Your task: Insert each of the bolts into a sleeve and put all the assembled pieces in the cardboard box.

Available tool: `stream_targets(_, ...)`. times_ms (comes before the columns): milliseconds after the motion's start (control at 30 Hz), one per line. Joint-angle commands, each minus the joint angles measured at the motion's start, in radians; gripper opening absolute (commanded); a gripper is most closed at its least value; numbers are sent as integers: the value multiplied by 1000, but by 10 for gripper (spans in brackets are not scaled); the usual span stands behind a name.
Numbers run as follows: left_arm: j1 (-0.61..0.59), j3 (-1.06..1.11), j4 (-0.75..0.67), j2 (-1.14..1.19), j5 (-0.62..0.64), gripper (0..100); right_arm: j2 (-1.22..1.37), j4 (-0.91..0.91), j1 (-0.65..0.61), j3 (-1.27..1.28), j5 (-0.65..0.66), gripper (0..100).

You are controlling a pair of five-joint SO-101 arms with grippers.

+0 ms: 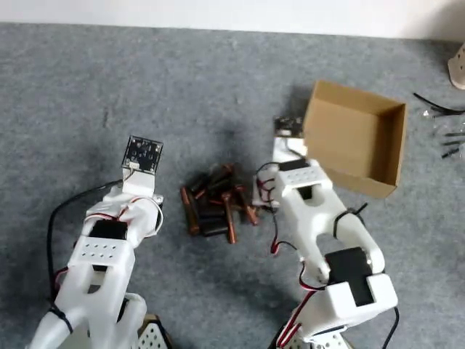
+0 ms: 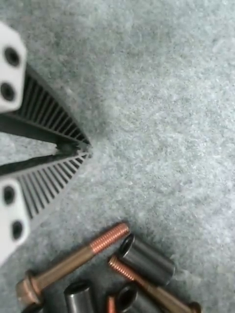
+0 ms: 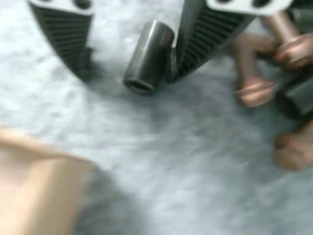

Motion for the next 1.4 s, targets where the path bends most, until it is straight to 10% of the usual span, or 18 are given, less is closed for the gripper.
stream_targets(0, -5, -44, -14, 5, 3, 10, 27, 4, 8, 12, -14, 51)
stream_targets(600, 36, -232, -11, 340, 8, 11, -239, -110, 47, 153, 83, 5)
stream_targets(800, 140, -415, 229, 490, 11, 11, -237, -113, 50, 170, 84, 5)
stream_targets(1367, 243, -383, 180, 438, 304, 184, -237, -147, 50, 173, 129, 5)
